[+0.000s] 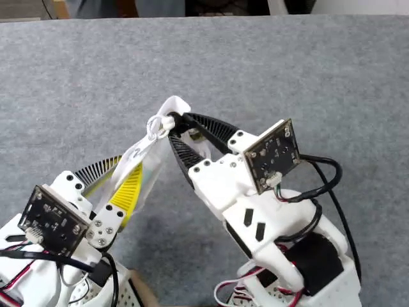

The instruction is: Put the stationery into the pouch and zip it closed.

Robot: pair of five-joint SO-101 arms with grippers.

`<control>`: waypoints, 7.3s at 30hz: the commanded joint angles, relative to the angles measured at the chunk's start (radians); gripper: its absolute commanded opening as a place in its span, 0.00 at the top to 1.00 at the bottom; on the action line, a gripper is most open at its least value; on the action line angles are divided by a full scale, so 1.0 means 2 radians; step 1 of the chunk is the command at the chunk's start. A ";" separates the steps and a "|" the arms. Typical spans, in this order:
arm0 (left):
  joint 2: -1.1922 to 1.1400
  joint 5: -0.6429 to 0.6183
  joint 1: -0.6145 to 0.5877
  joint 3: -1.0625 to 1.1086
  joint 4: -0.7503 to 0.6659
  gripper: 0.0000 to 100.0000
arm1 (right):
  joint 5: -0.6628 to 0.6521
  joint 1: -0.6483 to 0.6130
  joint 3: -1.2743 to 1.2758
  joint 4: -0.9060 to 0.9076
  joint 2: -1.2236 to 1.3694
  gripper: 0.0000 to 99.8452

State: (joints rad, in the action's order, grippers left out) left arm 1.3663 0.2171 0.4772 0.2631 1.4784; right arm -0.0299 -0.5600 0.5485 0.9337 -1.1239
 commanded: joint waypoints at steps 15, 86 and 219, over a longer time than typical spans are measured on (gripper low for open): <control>0.008 -0.010 0.003 -0.057 0.006 0.97 | -0.002 0.079 0.093 -0.127 0.001 0.99; -0.343 -0.025 -0.077 0.130 -0.290 0.96 | -0.082 0.213 0.277 -0.275 -0.009 0.99; 0.189 0.072 -0.405 0.719 -0.118 0.82 | -0.132 0.426 0.569 0.174 -0.365 0.84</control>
State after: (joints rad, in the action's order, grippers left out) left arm 1.7346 0.3690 -0.3268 1.6855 1.2298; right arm -0.2908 0.2793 1.6870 1.2651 -1.8052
